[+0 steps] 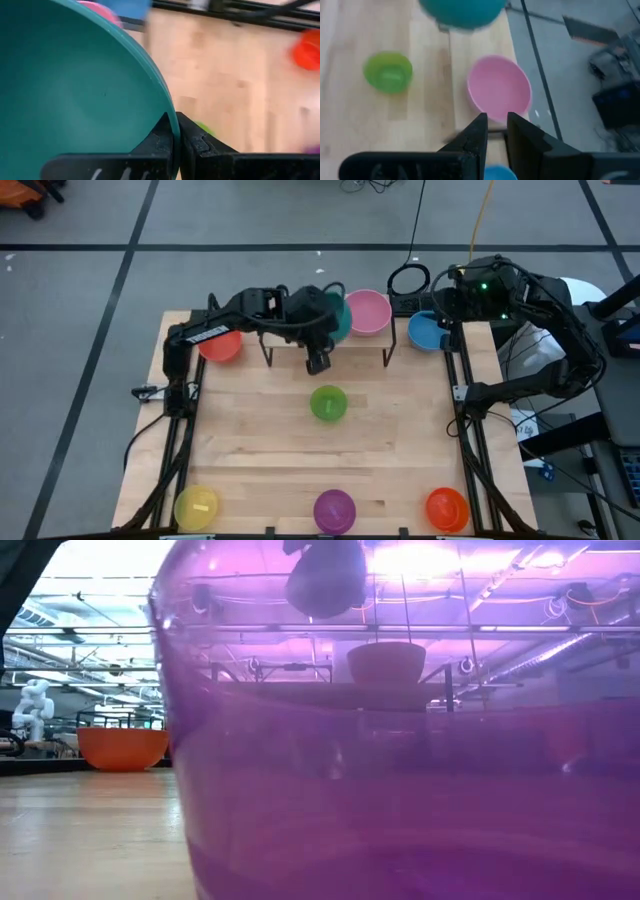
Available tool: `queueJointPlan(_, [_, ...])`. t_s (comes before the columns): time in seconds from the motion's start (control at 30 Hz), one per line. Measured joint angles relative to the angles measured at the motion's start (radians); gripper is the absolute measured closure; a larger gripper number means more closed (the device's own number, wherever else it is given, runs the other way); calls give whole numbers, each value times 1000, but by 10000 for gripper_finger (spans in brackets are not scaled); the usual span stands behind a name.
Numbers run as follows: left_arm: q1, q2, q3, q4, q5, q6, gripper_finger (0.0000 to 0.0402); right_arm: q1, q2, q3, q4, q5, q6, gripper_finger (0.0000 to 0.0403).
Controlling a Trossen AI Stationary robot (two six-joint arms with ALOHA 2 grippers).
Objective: Place and stack bowls onto a shelf
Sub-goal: Stack the dark green bowl on top of the pink bowl on the shelf
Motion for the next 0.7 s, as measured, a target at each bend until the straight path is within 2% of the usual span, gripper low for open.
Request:
queueJointPlan(0.2, [-10,-1,0,-27,119,65,397,0,0,-106,125,-129,-43,337])
queueJointPlan(0.47, [-38,-1,-1,-29,247,92,397,6,1,-348,482,-131,-170,337])
queueJointPlan(0.7, [-75,7,-1,-109,308,69,397,32,1,-451,683,-133,-201,337])
